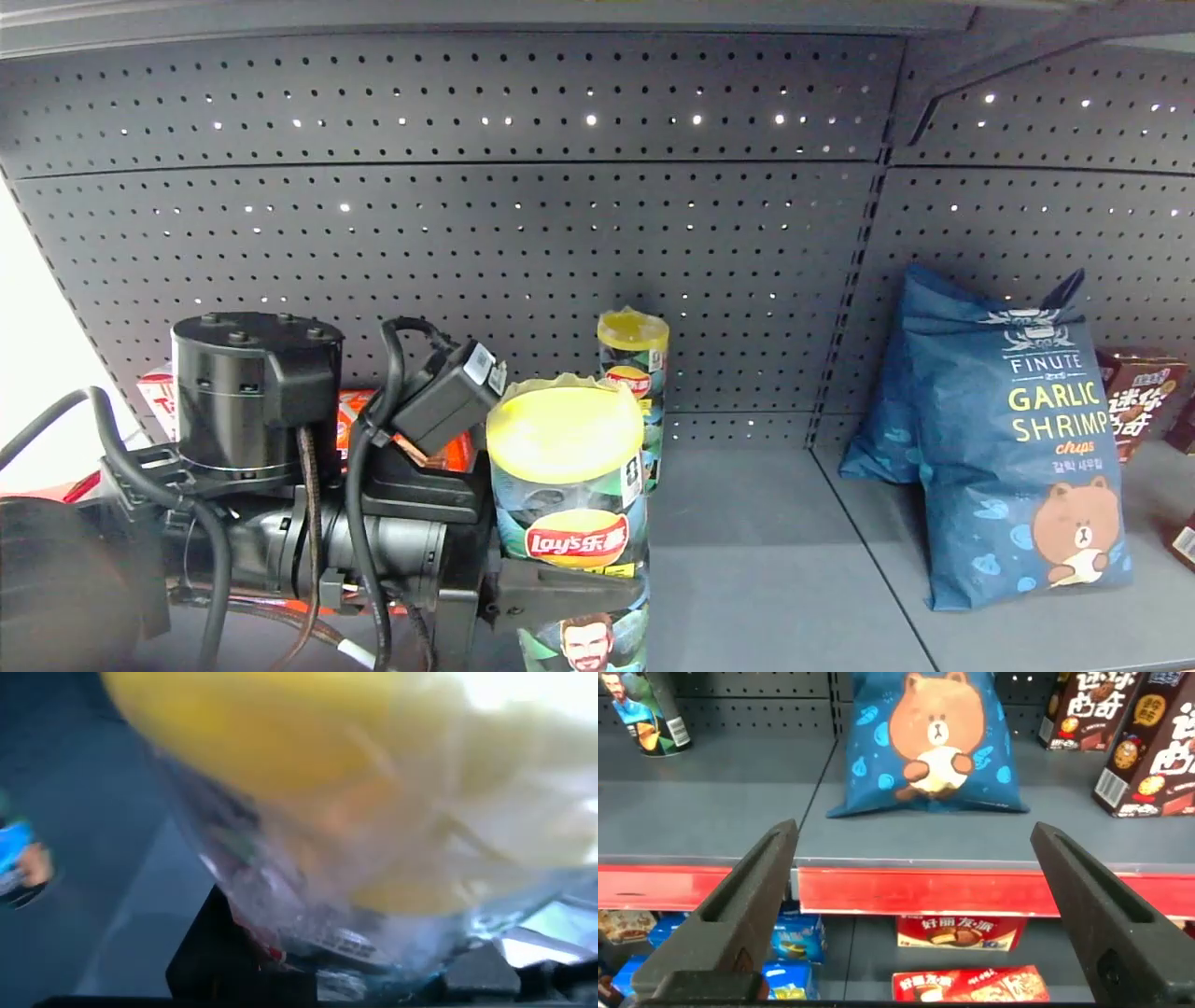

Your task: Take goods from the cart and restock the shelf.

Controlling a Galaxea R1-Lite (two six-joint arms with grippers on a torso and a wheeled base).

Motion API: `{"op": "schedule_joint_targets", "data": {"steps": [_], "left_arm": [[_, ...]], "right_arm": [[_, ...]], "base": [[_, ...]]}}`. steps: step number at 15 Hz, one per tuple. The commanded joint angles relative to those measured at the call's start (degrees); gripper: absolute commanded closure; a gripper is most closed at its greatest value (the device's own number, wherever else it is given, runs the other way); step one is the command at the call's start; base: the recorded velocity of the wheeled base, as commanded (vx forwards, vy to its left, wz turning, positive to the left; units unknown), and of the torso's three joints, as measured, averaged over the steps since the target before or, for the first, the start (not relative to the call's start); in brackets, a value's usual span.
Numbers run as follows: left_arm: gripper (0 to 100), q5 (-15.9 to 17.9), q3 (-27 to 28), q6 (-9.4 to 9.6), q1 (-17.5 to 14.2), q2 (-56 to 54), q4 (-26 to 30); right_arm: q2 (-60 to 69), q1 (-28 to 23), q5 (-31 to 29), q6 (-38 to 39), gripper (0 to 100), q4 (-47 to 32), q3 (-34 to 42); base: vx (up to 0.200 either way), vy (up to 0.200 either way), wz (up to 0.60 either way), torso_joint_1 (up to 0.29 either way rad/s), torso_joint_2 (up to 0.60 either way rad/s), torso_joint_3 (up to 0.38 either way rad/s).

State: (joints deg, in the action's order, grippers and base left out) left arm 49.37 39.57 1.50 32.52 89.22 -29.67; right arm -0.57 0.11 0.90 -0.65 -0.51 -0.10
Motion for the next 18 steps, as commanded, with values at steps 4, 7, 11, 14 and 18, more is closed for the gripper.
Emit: {"op": "schedule_joint_targets", "data": {"steps": [4,7,11,14,18], "left_arm": [[100,-4.64,-0.55,0.08,0.08,-2.56,-0.04],[100,-5.25,-1.78,0.26,1.75,-6.87,1.37],[100,-11.67,-9.69,0.17,0.79,-14.69,2.43],[100,-11.67,-11.53,-0.01,-1.41,-17.06,2.43],[100,-11.49,-11.09,-0.18,-3.61,-18.65,2.34]], "right_arm": [[-22.63,3.32,1.73,8.47,0,-0.37,-21.61],[-31.68,14.66,8.59,-3.22,0,-1.07,-25.04],[-46.89,27.49,9.73,-3.22,0,-0.19,-29.79],[-55.59,30.74,10.17,-3.31,0,9.04,-28.99],[-75.63,32.50,15.45,-3.13,0,20.73,-36.55]], "base": [[0.000,0.000,0.00,0.000,0.00,0.000],[0.000,0.000,0.00,0.000,0.00,0.000],[0.000,0.000,0.00,0.000,0.00,0.000],[0.000,0.000,0.00,0.000,0.00,0.000],[0.000,0.000,0.00,0.000,0.00,0.000]]}}
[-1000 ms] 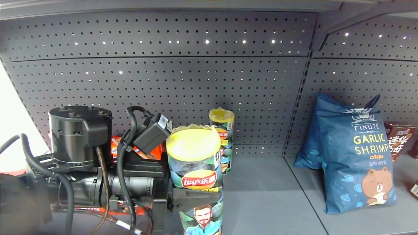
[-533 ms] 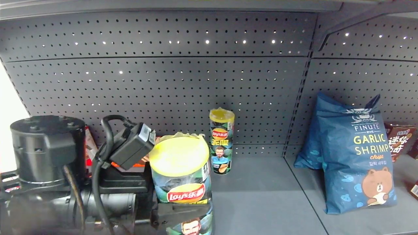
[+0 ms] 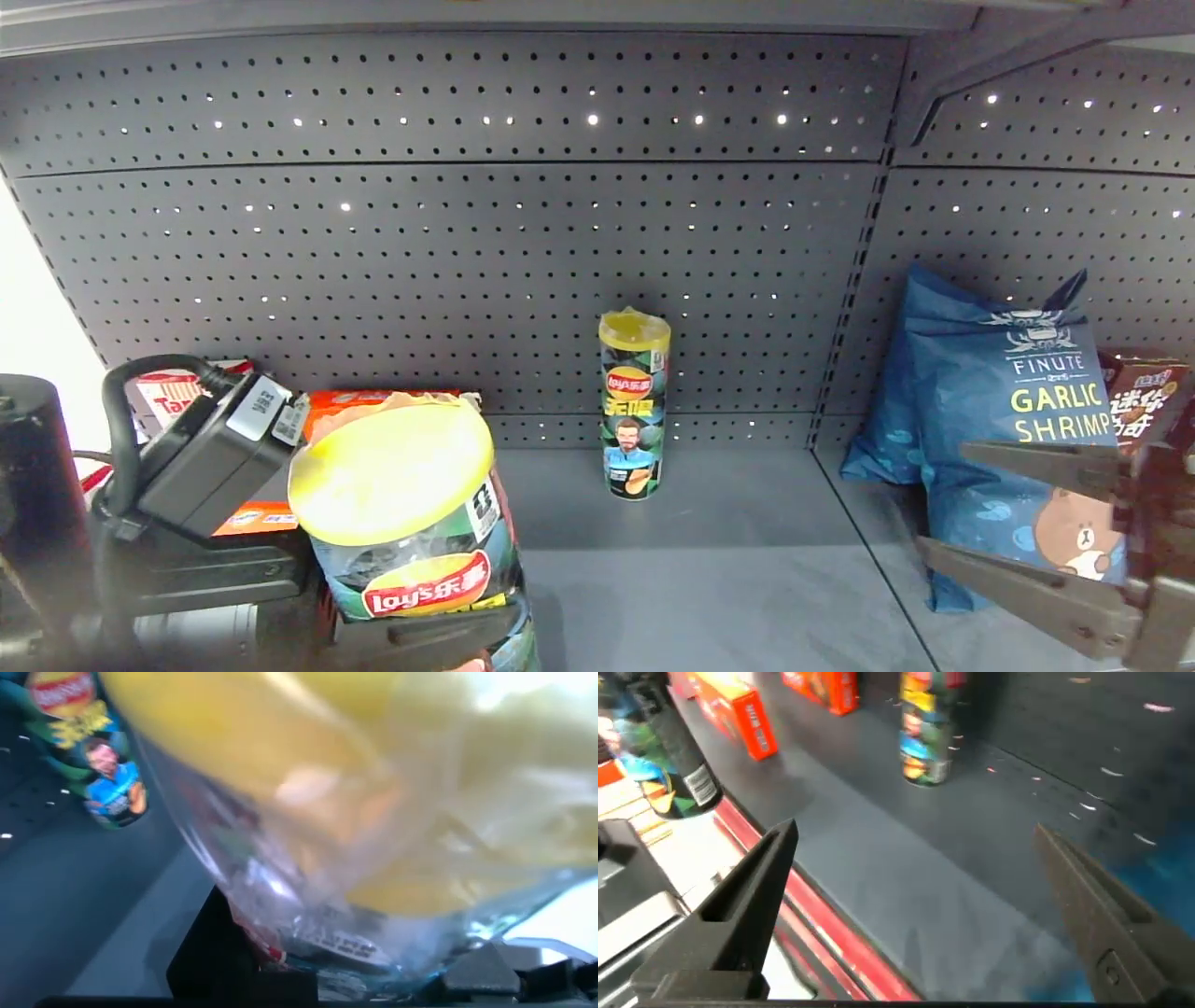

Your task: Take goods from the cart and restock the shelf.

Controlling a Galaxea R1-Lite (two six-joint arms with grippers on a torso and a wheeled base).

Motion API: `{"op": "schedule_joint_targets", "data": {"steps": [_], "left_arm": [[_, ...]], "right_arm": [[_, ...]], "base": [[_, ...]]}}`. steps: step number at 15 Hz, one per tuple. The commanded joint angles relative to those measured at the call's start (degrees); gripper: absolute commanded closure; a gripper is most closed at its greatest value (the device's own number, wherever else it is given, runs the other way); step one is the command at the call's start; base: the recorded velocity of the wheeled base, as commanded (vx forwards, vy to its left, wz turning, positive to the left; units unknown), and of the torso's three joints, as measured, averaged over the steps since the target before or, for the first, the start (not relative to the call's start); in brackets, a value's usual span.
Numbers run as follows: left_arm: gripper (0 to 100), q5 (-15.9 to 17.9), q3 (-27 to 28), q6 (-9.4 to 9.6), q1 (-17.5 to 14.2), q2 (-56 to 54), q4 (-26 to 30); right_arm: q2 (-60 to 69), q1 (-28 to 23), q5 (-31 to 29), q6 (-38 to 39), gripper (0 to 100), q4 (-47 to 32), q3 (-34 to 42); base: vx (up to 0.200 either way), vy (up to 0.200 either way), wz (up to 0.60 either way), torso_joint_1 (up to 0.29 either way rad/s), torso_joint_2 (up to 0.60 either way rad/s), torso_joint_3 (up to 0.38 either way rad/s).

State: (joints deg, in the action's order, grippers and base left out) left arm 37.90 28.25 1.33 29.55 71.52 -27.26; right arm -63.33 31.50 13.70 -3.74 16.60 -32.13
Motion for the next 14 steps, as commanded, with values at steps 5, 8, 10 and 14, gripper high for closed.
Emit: {"op": "schedule_joint_targets", "data": {"steps": [5,8,10,14], "left_arm": [[100,0.07,0.32,-0.01,-2.39,-1.74,-0.08],[100,0.24,0.49,-0.01,-2.30,-1.74,-0.08],[100,0.42,0.85,-0.01,-2.30,-1.74,-0.25],[100,1.30,0.76,-0.01,-2.22,-1.82,-0.25]], "right_arm": [[-30.36,-2.76,4.75,-8.65,0,7.83,-14.71],[-38.97,-7.07,15.65,-9.35,0,19.61,-16.12],[-42.40,-7.07,17.76,-9.44,0,20.22,-19.81],[-49.17,-6.54,21.10,-12.43,0,20.40,-27.28]], "base": [[0.000,0.000,0.00,0.000,0.00,0.000],[0.000,0.000,0.00,0.000,0.00,0.000],[0.000,0.000,0.00,0.000,0.00,0.000],[0.000,0.000,0.00,0.000,0.00,0.000]]}}
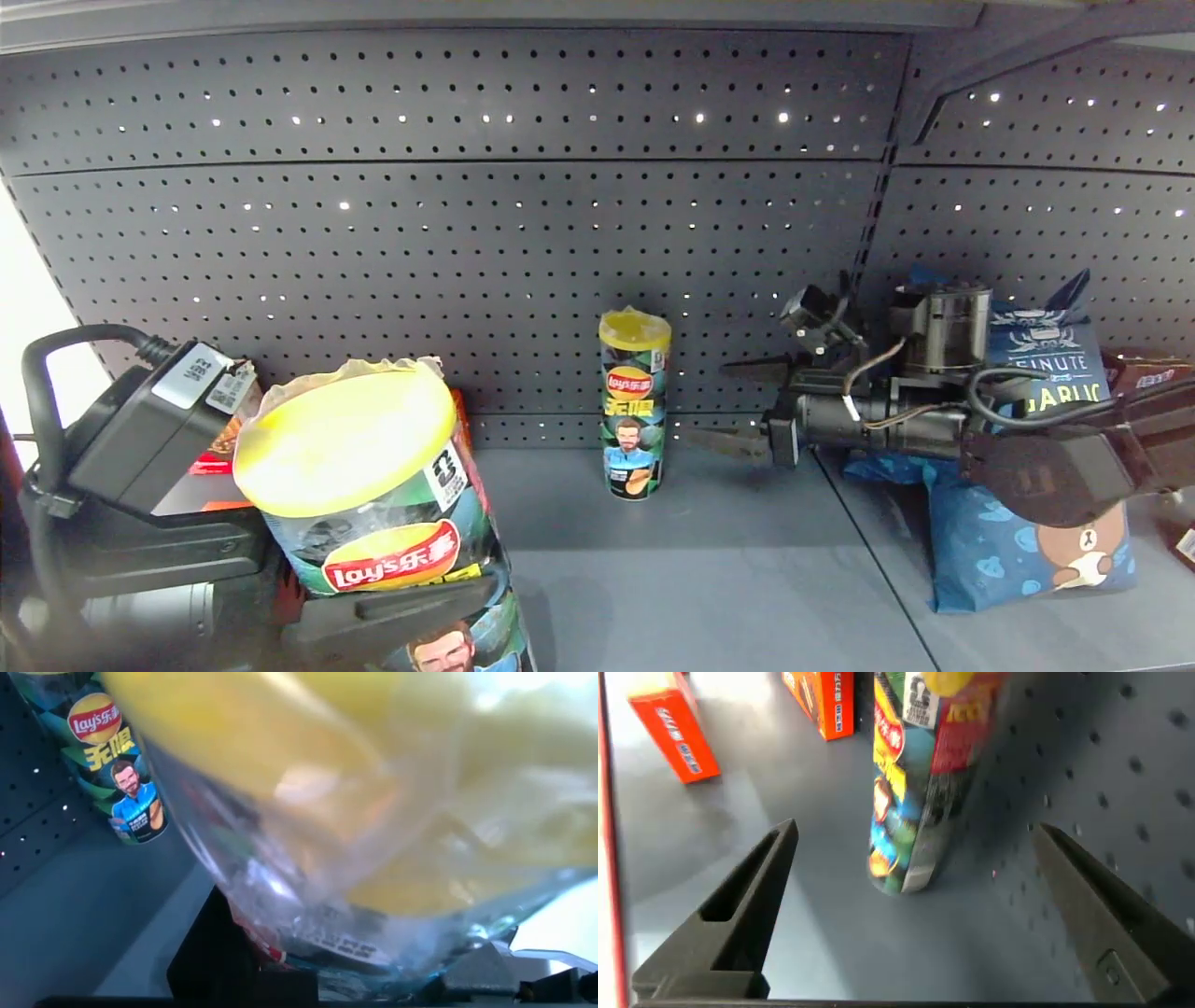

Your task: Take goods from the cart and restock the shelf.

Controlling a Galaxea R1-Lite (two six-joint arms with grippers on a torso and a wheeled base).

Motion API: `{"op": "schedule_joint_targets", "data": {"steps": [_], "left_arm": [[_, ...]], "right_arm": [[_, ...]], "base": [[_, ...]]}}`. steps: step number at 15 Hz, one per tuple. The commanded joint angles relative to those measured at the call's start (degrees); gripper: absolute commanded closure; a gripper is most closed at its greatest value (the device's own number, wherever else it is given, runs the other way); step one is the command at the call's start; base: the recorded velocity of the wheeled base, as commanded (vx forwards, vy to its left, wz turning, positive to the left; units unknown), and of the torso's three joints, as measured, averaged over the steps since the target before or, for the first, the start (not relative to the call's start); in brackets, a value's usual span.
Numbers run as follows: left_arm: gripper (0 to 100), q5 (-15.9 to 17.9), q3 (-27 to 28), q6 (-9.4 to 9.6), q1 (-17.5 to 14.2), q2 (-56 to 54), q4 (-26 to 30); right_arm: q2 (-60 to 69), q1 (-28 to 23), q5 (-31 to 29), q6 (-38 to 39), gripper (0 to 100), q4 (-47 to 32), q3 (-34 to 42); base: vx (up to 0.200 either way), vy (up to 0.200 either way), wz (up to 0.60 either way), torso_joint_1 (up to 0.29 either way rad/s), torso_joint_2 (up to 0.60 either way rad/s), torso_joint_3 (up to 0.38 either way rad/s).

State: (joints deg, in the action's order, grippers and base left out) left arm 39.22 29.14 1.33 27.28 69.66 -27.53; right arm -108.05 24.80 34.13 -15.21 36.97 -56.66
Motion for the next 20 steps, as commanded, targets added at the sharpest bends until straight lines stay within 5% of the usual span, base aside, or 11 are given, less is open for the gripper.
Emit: {"op": "schedule_joint_targets", "data": {"steps": [1,20], "left_arm": [[100,-0.02,-0.31,-0.01,0.05,-0.05,0.02],[100,-0.02,-0.92,-0.10,-0.21,-0.75,0.19]], "right_arm": [[-7.09,0.17,2.25,-2.80,0,0.29,-4.95],[-22.30,3.07,4.89,-2.28,0,0.82,-17.87]], "base": [[0.000,0.000,0.00,0.000,0.00,0.000],[0.000,0.000,0.00,0.000,0.00,0.000]]}}
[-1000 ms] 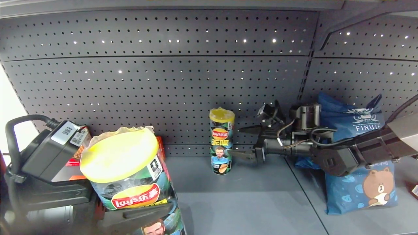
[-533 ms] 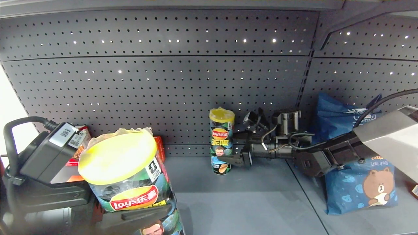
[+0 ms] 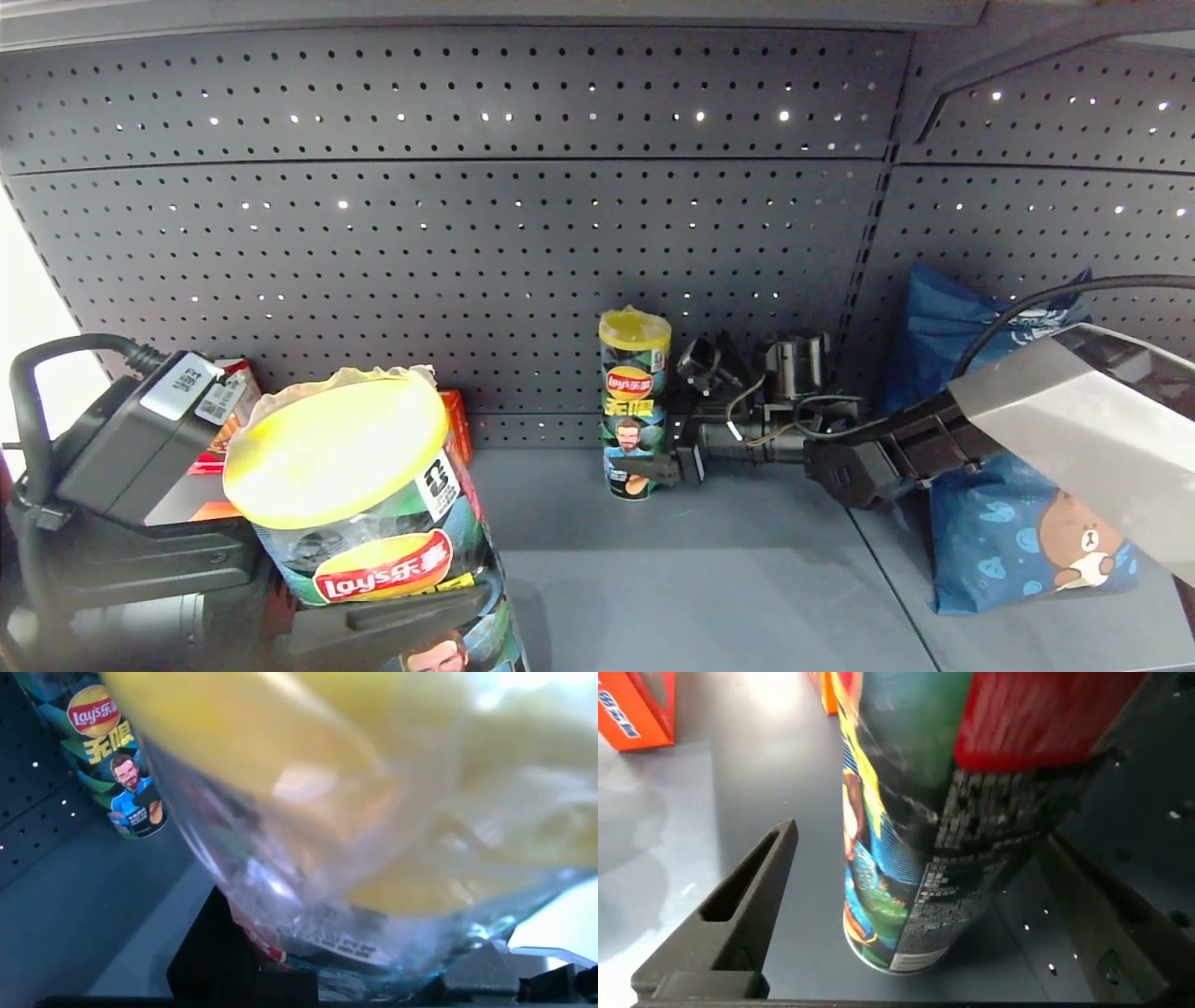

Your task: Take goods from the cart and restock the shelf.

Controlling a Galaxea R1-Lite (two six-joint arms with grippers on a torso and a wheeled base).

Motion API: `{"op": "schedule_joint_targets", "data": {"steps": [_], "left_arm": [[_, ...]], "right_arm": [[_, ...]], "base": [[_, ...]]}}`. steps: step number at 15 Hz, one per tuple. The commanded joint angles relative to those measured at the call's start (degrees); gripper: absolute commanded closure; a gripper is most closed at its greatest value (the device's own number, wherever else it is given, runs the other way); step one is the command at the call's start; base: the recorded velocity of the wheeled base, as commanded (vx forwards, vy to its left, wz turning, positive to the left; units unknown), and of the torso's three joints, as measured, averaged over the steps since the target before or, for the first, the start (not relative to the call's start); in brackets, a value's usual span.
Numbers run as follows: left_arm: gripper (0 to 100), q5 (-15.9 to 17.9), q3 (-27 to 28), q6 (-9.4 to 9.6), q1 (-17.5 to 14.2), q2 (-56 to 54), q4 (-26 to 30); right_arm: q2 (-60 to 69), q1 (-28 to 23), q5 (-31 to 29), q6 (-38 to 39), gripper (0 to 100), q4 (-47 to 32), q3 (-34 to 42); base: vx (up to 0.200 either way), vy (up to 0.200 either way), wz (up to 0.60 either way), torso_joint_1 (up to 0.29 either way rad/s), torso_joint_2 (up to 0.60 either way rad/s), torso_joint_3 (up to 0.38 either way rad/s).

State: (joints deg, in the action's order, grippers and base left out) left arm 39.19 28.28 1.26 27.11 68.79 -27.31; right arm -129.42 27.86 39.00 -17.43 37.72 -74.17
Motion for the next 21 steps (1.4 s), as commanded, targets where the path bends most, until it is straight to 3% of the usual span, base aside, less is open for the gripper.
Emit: {"op": "schedule_joint_targets", "data": {"steps": [1,13,14,21], "left_arm": [[100,0.01,-0.16,-0.20,-0.04,0.11,-0.03],[100,0.01,-2.00,-0.82,-0.66,-0.32,-0.38],[100,0.01,-2.35,-0.82,-0.74,-0.76,-0.11],[100,0.01,-2.71,-0.82,-0.74,-0.85,-0.38]], "right_arm": [[-1.63,0.01,0.03,0.21,0,0.08,-0.98],[-1.01,1.24,2.49,4.25,0,4.12,0.87],[-1.10,1.50,2.14,4.69,100,4.38,0.87],[-0.84,2.20,2.05,6.80,100,4.73,1.22]], "base": [[0.000,0.000,0.00,0.000,0.00,0.000],[0.000,0.000,0.00,0.000,0.00,0.000],[0.000,0.000,0.00,0.000,0.00,0.000],[0.000,0.000,0.00,0.000,0.00,0.000]]}}
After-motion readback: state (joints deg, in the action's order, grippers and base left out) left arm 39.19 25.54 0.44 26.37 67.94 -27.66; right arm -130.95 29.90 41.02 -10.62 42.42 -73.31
